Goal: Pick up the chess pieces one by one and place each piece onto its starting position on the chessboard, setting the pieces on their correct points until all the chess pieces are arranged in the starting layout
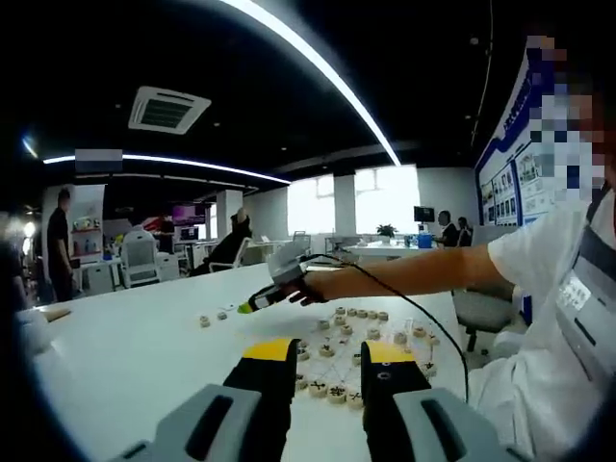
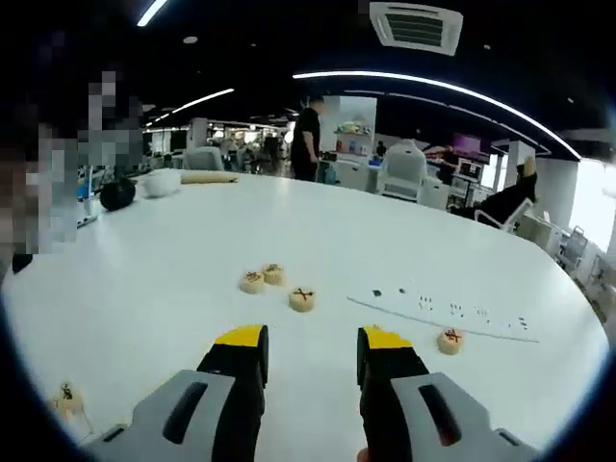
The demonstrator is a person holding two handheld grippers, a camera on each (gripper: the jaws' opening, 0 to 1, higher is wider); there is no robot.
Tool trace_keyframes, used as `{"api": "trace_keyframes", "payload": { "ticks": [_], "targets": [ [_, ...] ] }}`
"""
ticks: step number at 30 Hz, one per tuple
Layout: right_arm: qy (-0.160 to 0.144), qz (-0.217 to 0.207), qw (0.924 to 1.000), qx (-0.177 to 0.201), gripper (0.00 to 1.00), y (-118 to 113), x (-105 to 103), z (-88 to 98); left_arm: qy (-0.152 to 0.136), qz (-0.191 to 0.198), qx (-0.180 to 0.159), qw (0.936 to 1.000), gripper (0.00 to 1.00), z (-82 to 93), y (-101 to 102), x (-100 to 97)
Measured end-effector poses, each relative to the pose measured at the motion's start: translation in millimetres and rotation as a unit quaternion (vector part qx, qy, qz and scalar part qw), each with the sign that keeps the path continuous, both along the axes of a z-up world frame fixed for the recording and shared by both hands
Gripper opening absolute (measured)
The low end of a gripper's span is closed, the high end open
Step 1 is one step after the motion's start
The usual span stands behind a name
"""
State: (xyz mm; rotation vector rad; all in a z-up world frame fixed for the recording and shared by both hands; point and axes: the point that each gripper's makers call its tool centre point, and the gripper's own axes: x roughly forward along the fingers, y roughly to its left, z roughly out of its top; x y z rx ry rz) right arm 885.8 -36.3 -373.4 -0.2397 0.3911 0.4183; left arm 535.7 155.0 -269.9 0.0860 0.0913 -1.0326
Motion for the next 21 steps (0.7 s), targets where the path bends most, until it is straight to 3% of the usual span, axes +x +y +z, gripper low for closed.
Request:
{"api": "trace_keyframes", "payload": {
  "ticks": [3, 5, 8, 9, 13, 14, 15, 21],
  "targets": [
    [-0.013, -0.009, 0.9996, 0.022, 0.37, 14, 23, 0.6, 0.004, 0.008, -0.005, 1.0, 0.28, -0.3, 5, 3.5],
    [0.0, -0.009, 0.9995, 0.03, 0.37, 22, 39, -5.9, 0.003, 0.011, -0.004, 0.9999, 0.28, -0.6, 7, 3.9],
    [0.017, -0.015, 0.9991, -0.036, 0.36, 19, 54, -24.6, 0.003, 0.016, -0.006, 0.9998, 0.28, 0.1, 12, 5.0],
    [0.015, -0.013, 0.9994, -0.029, 0.36, 26, 48, -27.1, 0.002, 0.024, -0.003, 0.9997, 0.28, 0.4, 15, 6.8],
    [0.011, -0.024, 0.9996, -0.005, 0.32, 30, 55, -27.6, -0.002, 0.027, -0.009, 0.9996, 0.28, 4.1, 18, 5.9],
    [0.008, -0.033, 0.9994, -0.01, 0.29, 26, 59, -28.2, -0.002, 0.026, -0.008, 0.9996, 0.28, 4.5, 18, 5.6],
    [0.01, -0.038, 0.9991, -0.014, 0.19, 26, 56, -28.8, -0.003, 0.025, -0.007, 0.9996, 0.28, 4.5, 17, 5.5],
    [0.019, -0.02, 0.9992, -0.028, 0.19, 29, 45, -17.0, -0.003, 0.018, -0.006, 0.9998, 0.28, 4.1, 14, 5.3]
  ]
}}
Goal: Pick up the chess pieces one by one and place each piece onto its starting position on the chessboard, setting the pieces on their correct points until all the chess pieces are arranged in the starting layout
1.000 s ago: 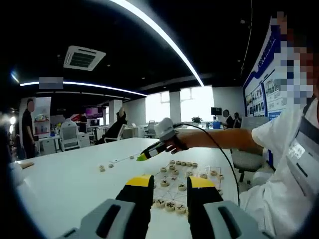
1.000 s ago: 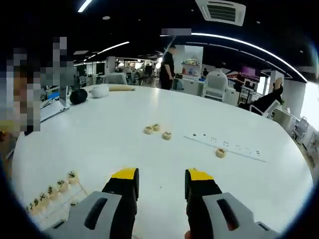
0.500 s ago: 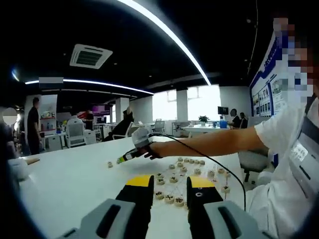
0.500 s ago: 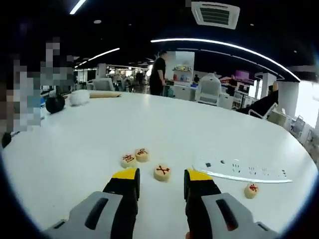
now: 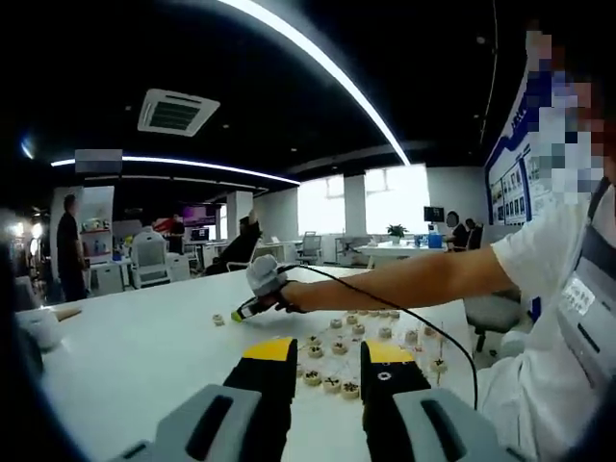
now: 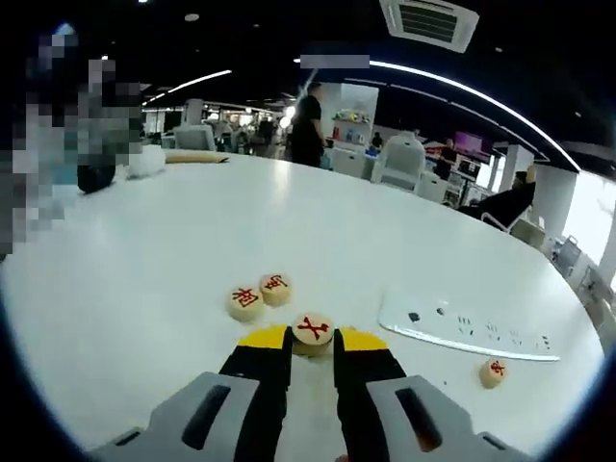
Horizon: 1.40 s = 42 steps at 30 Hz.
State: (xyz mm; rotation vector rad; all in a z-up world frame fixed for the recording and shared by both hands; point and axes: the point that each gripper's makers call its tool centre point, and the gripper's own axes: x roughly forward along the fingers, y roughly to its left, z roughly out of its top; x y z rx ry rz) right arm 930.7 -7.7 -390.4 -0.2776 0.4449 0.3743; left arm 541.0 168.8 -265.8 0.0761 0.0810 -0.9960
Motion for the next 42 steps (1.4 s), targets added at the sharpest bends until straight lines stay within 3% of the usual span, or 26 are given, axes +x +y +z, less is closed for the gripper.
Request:
{"api": "trace_keyframes", "payload": {
  "ticks": [5, 7, 9, 10, 13, 15, 16, 20, 27, 34, 39, 42],
  "targets": [
    [-0.021, 0.024, 0.9992, 0.025, 0.19, -4, -18, 45.8, 0.004, 0.0, 0.004, 1.0, 0.28, -2.4, -4, 1.1],
    [-0.031, 0.027, 0.9987, 0.028, 0.19, -10, -39, 64.3, 0.002, -0.001, 0.021, 0.9998, 0.29, -6.2, -8, -0.3],
    [-0.028, 0.025, 0.9962, 0.078, 0.19, -9, -48, 87.4, 0.002, -0.001, 0.035, 0.9994, 0.29, -10.3, -13, -0.7],
    [-0.029, 0.022, 0.9939, 0.104, 0.19, -9, -62, 99.2, 0.003, -0.003, 0.038, 0.9993, 0.29, -11.2, -16, -0.9],
    [-0.016, 0.032, 0.994, 0.104, 0.19, -11, -82, 114.0, 0.004, -0.015, 0.04, 0.9991, 0.3, -11.9, -24, -6.1],
    [-0.02, 0.059, 0.9937, 0.093, 0.19, -7, -101, 127.0, 0.001, -0.023, 0.042, 0.9988, 0.33, -11.2, -28, -9.7],
    [-0.009, 0.079, 0.9926, 0.092, 0.19, -4, -122, 130.9, 0.0, -0.024, 0.042, 0.9988, 0.35, -10.3, -29, -10.2],
    [-0.007, 0.116, 0.9866, 0.115, 0.19, 2, -175, 148.6, -0.003, -0.027, 0.033, 0.9991, 0.37, -6.1, -30, -11.1],
    [-0.034, 0.157, 0.9793, 0.122, 0.19, -9, -261, 153.4, -0.009, -0.037, 0.029, 0.9988, 0.37, -3.3, -32, -16.4],
    [-0.068, 0.144, 0.9832, 0.089, 0.19, -48, -310, 149.5, -0.01, -0.043, 0.026, 0.9987, 0.36, -2.1, -34, -18.5],
    [-0.081, 0.128, 0.9814, 0.118, 0.19, -70, -335, 158.5, -0.017, -0.06, 0.031, 0.9976, 0.37, -0.9, -40, -26.5],
    [-0.082, 0.113, 0.984, 0.11, 0.19, -86, -348, 152.4, -0.023, -0.073, 0.035, 0.9964, 0.37, -1.1, -44, -31.9]
  ]
}}
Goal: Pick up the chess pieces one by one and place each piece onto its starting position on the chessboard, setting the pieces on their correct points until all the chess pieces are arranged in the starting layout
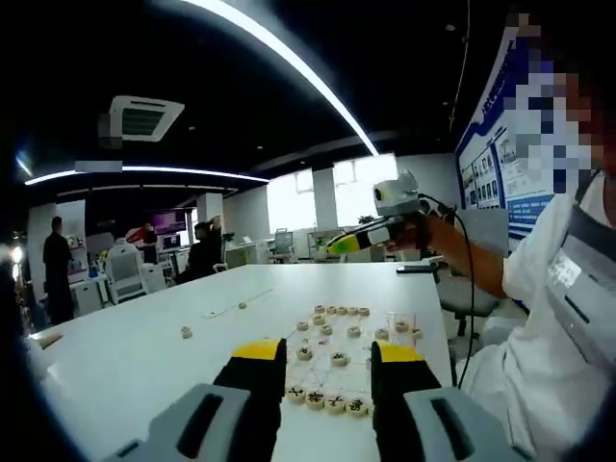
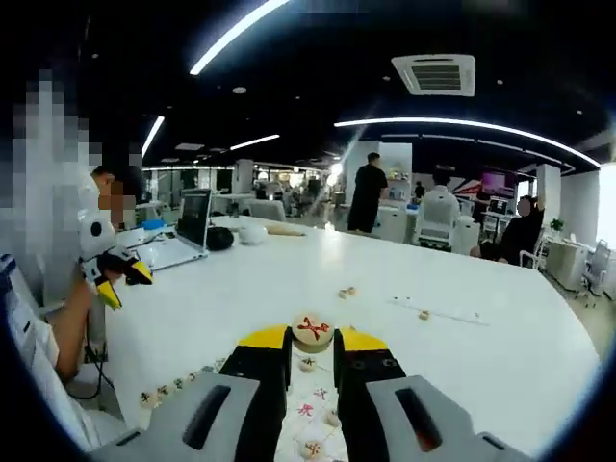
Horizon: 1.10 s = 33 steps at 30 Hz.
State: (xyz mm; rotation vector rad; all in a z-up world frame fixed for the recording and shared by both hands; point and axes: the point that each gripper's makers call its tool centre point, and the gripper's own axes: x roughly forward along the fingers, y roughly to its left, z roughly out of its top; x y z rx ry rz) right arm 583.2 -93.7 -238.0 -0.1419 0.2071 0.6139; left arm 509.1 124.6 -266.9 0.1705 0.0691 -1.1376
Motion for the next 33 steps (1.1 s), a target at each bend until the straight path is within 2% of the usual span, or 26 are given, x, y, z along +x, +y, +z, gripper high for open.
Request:
{"api": "trace_keyframes", "payload": {
  "ticks": [2, 9, 15, 19, 24, 33],
  "targets": [
    [0.006, -0.015, 0.9998, -0.014, 0.19, -13, -5, -10.3, -0.003, -0.007, 0.005, 1.0, 0.37, -2.1, -3, -2.4],
    [0.062, -0.065, 0.9949, -0.047, 0.19, -54, -25, -63.5, -0.016, -0.03, 0.017, 0.9993, 0.37, -4.4, -9, -12.2],
    [0.117, -0.1, 0.9871, -0.047, 0.19, -83, -50, -113.2, -0.011, -0.02, 0.014, 0.9996, 0.37, -4.7, -6, -6.2],
    [0.128, -0.124, 0.9819, -0.064, 0.19, -100, -51, -137.5, -0.009, -0.019, 0.014, 0.9997, 0.37, -5.3, -7, -5.7],
    [0.138, -0.125, 0.9797, -0.074, 0.19, -103, -50, -155.6, -0.009, -0.016, 0.014, 0.9997, 0.37, -5.5, -6, -5.8],
    [0.133, -0.133, 0.9779, -0.091, 0.19, -113, -45, -166.2, -0.011, -0.017, 0.015, 0.9997, 0.36, -6.6, -6, -7.3]
  ]
}}
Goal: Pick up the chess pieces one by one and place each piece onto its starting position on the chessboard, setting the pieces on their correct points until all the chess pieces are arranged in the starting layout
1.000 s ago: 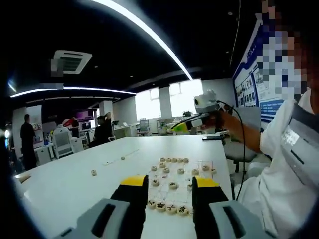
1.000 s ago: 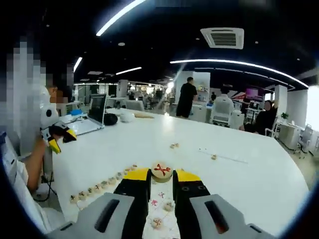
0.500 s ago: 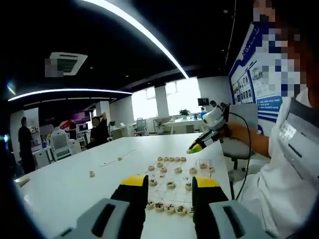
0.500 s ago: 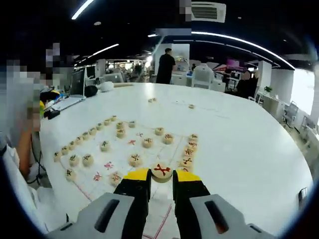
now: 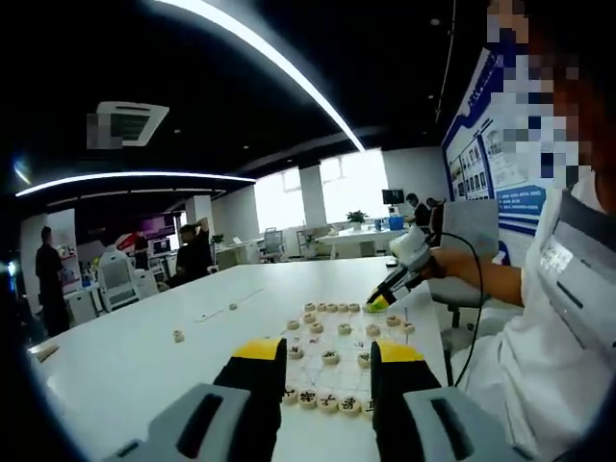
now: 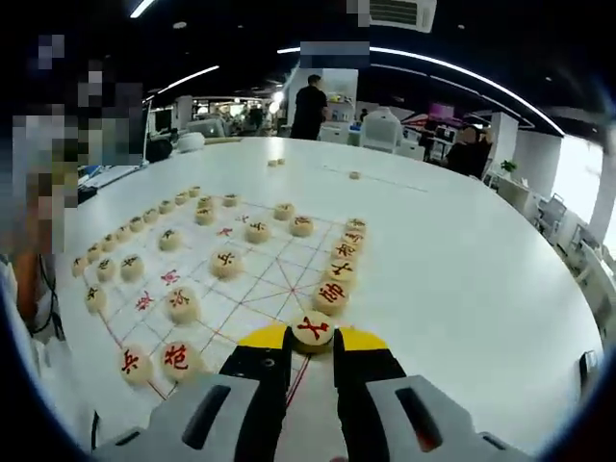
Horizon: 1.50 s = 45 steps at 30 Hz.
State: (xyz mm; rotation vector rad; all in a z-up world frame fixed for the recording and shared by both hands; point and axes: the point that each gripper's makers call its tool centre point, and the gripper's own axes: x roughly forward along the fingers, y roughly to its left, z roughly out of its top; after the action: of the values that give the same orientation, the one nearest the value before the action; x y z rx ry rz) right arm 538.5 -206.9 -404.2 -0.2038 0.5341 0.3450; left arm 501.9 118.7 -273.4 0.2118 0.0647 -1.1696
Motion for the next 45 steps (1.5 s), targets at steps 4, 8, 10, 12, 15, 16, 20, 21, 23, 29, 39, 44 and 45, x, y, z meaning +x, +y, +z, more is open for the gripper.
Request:
{"api": "trace_keyframes", "payload": {
  "ticks": [4, 8, 10, 12, 15, 16, 20, 21, 23, 29, 39, 44, 45],
  "targets": [
    [-0.015, 0.013, 0.9996, -0.018, 0.2, -1, 0, -0.4, -0.001, 0.001, -0.001, 1.0, 0.36, 0.9, 1, 0.3],
    [-0.023, 0.018, 0.9996, -0.005, 0.32, 0, -2, 0.1, -0.001, 0.002, -0.001, 1.0, 0.36, 0.7, 1, 0.8],
    [-0.04, 0.023, 0.9989, 0.004, 0.46, 0, 0, 4.8, 0.0, 0.003, 0.0, 1.0, 0.36, 0.1, 1, 1.1],
    [-0.055, 0.017, 0.9975, 0.04, 0.43, 2, -2, 16.0, 0.0, 0.003, -0.001, 1.0, 0.36, 0.2, 1, 1.3],
    [-0.085, 0.004, 0.9929, 0.083, 0.46, -1, -1, 38.6, 0.0, 0.005, -0.001, 1.0, 0.36, 0.7, 2, 2.5],
    [-0.096, -0.002, 0.9909, 0.094, 0.45, -2, 0, 47.4, 0.001, 0.005, -0.002, 1.0, 0.36, 0.8, 2, 2.7],
    [-0.119, -0.004, 0.9857, 0.119, 0.45, 1, 1, 75.0, 0.0, 0.003, -0.001, 1.0, 0.36, 0.7, 1, 1.7],
    [-0.124, -0.002, 0.9849, 0.12, 0.45, 3, 2, 82.6, 0.0, 0.003, -0.001, 1.0, 0.36, 1.0, 1, 1.6],
    [-0.135, 0.002, 0.9836, 0.12, 0.44, 8, 5, 96.4, 0.0, 0.003, -0.002, 1.0, 0.36, 1.7, 2, 1.8],
    [-0.153, 0.017, 0.982, 0.109, 0.42, 22, 18, 123.8, 0.002, 0.007, -0.005, 1.0, 0.36, 2.6, 3, 3.0],
    [-0.155, 0.037, 0.9825, 0.096, 0.39, 51, 57, 146.7, 0.016, 0.029, -0.004, 0.9994, 0.35, -0.8, 9, 12.1],
    [-0.138, 0.067, 0.9854, 0.073, 0.39, 81, 87, 147.7, 0.02, 0.034, -0.008, 0.9992, 0.35, -0.5, 12, 14.6],
    [-0.132, 0.074, 0.9858, 0.073, 0.39, 88, 93, 147.2, 0.019, 0.035, -0.008, 0.9992, 0.35, -0.3, 12, 14.6]
  ]
}}
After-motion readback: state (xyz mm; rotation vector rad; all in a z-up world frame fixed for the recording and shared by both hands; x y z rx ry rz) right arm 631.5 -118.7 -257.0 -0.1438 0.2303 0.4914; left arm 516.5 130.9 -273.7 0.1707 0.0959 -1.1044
